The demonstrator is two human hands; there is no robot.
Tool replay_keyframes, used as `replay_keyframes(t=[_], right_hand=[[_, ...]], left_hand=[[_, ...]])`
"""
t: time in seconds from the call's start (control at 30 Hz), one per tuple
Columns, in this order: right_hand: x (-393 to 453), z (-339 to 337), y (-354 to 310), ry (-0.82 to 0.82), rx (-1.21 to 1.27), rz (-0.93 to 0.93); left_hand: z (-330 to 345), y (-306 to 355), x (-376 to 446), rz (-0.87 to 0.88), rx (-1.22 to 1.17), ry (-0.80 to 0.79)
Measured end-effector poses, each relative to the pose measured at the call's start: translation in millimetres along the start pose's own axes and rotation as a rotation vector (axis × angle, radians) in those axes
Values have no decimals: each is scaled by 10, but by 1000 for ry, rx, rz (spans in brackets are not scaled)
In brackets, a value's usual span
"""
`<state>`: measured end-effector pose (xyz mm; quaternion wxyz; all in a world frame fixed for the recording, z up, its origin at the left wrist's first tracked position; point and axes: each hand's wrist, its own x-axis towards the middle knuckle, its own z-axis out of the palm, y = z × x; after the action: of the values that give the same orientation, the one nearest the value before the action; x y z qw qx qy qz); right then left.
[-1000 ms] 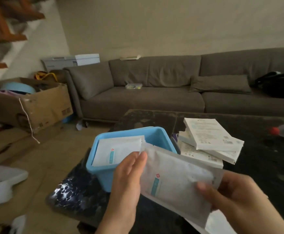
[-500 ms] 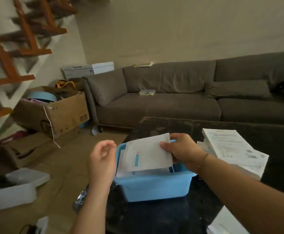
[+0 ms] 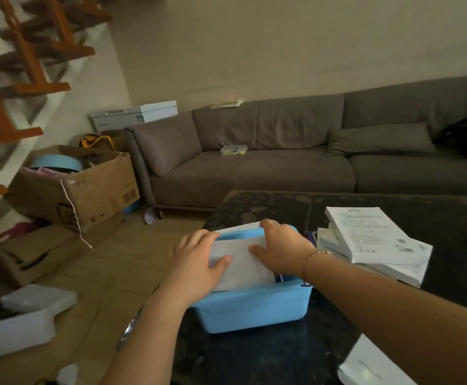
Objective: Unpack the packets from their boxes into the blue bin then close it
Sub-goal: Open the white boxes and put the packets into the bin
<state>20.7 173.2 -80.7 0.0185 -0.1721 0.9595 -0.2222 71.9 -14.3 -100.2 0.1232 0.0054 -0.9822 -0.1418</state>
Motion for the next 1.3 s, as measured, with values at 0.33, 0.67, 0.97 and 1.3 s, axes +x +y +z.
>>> replay_keyframes(t=[0.33, 0.67, 0.97, 1.3], right_hand=[[-128, -89, 143, 73, 10, -116], [-2390, 1, 1731, 85, -353, -298], [-2547, 111, 1749, 492, -153, -320], [-2098, -466, 1629, 714, 970, -163]], left_hand=[[0, 22, 14, -85, 124, -136], [461, 996, -937, 1012, -180, 299], [664, 1199, -928, 697, -498, -186], [558, 1877, -725, 138, -1406, -108]])
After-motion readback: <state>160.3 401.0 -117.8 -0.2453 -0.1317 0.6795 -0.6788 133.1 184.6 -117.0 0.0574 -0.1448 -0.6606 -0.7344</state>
